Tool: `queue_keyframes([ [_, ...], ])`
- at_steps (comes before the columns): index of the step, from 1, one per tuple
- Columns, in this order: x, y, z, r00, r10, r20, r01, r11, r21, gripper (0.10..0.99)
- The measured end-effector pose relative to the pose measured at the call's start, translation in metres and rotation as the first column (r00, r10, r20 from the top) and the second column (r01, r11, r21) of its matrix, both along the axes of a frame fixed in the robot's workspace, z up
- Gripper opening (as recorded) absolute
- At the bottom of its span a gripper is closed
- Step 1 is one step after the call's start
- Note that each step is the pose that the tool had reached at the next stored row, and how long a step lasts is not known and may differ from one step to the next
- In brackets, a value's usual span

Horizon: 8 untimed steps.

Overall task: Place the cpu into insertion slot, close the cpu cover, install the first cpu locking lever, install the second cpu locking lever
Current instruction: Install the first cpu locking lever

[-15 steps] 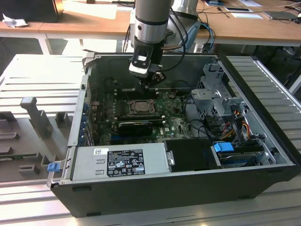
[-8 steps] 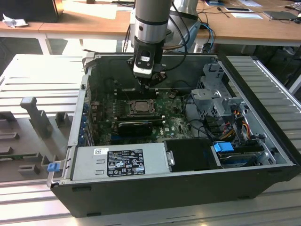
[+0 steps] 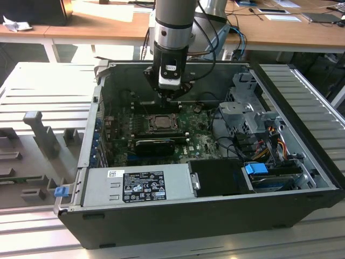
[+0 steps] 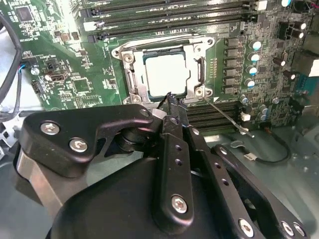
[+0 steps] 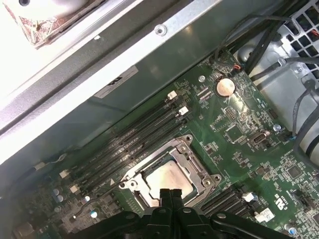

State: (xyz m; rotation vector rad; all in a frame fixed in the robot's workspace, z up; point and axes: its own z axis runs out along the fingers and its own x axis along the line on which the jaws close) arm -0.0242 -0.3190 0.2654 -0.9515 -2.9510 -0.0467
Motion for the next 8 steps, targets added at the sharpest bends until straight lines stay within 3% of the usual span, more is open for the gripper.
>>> queue_keyframes([
  [8,-0.0002,-0.0004,0.0000,0.9971,0.076,0.0000,-0.076,0.9971,0.000,0.106],
])
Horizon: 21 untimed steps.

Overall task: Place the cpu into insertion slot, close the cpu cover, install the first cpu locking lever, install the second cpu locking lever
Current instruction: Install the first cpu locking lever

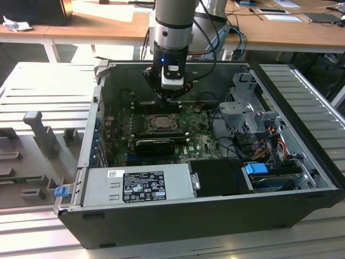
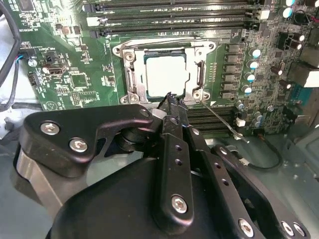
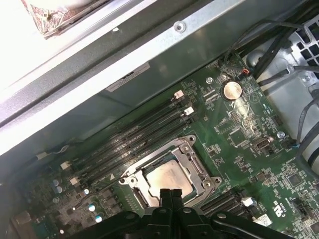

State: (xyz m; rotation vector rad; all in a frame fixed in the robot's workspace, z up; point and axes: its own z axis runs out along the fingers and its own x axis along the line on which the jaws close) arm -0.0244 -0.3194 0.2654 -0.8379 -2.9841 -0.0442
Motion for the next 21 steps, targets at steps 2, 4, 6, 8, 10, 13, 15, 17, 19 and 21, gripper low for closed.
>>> queue_keyframes([
  [2,0.0000,-0.0001,0.0000,0.9999,0.015,0.0000,-0.015,0.9999,0.000,0.106],
  [4,0.0000,-0.0001,0.0000,0.9996,0.027,0.0001,-0.027,0.9996,0.000,0.106],
  [6,-0.0001,-0.0002,0.0000,0.9991,0.042,0.0000,-0.042,0.9991,0.000,0.106],
  [8,-0.0001,-0.0002,0.0000,0.9984,0.057,0.0001,-0.057,0.9984,0.000,0.106],
  [10,-0.0001,-0.0003,0.0000,0.9974,0.072,0.0000,-0.072,0.9974,0.000,0.106],
  [13,-0.0001,-0.0004,0.0000,0.9952,0.098,0.0000,-0.098,0.9952,0.000,0.106],
  [15,-0.0001,-0.0004,0.0000,0.9932,0.116,0.0000,-0.116,0.9932,0.000,0.106],
  [17,-0.0001,-0.0004,0.0000,0.9860,0.167,0.0001,-0.167,0.9860,0.000,0.106],
  [19,-0.0001,-0.0004,0.0000,0.9820,0.189,0.0001,-0.189,0.9820,0.000,0.106],
  [21,-0.0001,-0.0004,0.0000,0.9759,0.218,0.0001,-0.218,0.9759,0.000,0.106],
])
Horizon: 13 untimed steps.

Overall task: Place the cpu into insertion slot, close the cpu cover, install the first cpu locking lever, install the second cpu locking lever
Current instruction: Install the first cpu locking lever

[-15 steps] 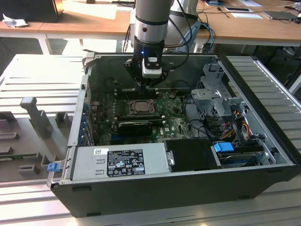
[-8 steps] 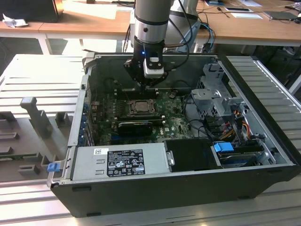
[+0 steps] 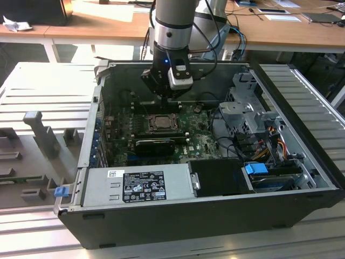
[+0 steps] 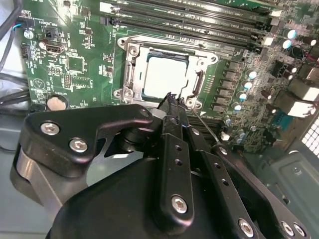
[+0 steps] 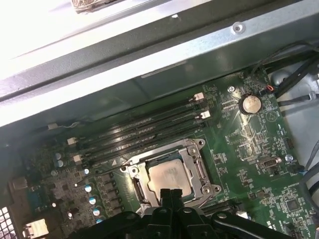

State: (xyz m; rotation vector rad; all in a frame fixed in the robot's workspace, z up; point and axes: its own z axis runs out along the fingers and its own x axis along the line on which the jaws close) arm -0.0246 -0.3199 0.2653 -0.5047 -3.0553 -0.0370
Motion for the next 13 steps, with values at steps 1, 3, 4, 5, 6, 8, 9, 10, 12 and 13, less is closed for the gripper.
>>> queue_keyframes([
  [1,0.0000,0.0000,0.0000,0.9999,0.013,0.0000,-0.013,0.9999,0.000,0.106],
  [3,0.0000,0.0000,0.0000,0.9995,0.032,0.0000,-0.032,0.9995,0.000,0.106],
  [4,0.0000,0.0000,0.0000,0.9991,0.042,0.0000,-0.042,0.9991,0.000,0.106],
  [5,0.0000,0.0000,0.0000,0.9986,0.053,-0.0001,-0.053,0.9986,0.000,0.106],
  [6,0.0000,0.0000,0.0000,0.9974,0.072,-0.0001,-0.072,0.9974,0.000,0.106],
  [8,-0.0013,-0.0011,-0.0004,0.9943,0.107,0.0017,-0.107,0.9942,0.007,0.106],
  [9,-0.0015,-0.0012,-0.0005,0.9941,0.108,0.0023,-0.108,0.9941,0.012,0.106],
  [10,-0.0017,-0.0014,-0.0005,0.9941,0.108,0.0041,-0.109,0.9937,0.028,0.106],
  [12,-0.0018,-0.0015,-0.0005,0.9934,0.114,0.0117,-0.115,0.9920,0.053,0.106],
  [13,-0.0019,-0.0014,-0.0005,0.9925,0.121,0.0176,-0.121,0.9909,0.058,0.106],
])
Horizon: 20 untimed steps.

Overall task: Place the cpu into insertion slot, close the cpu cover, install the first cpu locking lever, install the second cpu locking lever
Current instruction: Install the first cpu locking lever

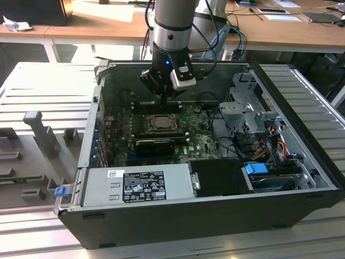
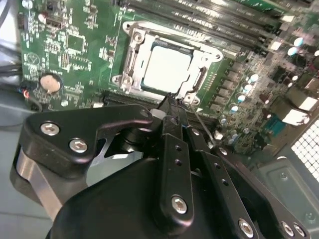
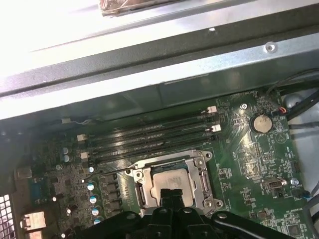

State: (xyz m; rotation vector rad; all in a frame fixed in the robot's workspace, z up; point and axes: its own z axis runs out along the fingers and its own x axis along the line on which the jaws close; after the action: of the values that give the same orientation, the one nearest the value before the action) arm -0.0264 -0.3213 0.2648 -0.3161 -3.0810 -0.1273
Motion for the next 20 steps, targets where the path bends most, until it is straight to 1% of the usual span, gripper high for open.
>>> queue_keyframes([
  [1,0.0000,0.0000,0.0001,1.0000,0.007,0.0066,-0.007,1.0000,0.003,0.106],
  [2,-0.0002,-0.0001,-0.0001,0.9996,0.019,0.0203,-0.020,0.9998,0.005,0.106],
  [9,-0.0014,-0.0009,-0.0002,0.9991,0.033,0.0261,-0.033,0.9994,0.009,0.106],
  [10,-0.0020,-0.0011,-0.0003,0.9990,0.037,0.0276,-0.037,0.9993,0.009,0.106],
  [12,-0.0036,-0.0015,-0.0003,0.9987,0.041,0.0290,-0.042,0.9991,0.009,0.106],
  [15,-0.0082,-0.0026,-0.0004,0.9984,0.048,0.0300,-0.049,0.9987,0.014,0.106],
  [16,-0.0089,-0.0032,-0.0006,0.9983,0.050,0.0304,-0.050,0.9986,0.019,0.106],
  [20,-0.0113,-0.0037,-0.0009,0.9982,0.052,0.0306,-0.053,0.9983,0.023,0.106],
])
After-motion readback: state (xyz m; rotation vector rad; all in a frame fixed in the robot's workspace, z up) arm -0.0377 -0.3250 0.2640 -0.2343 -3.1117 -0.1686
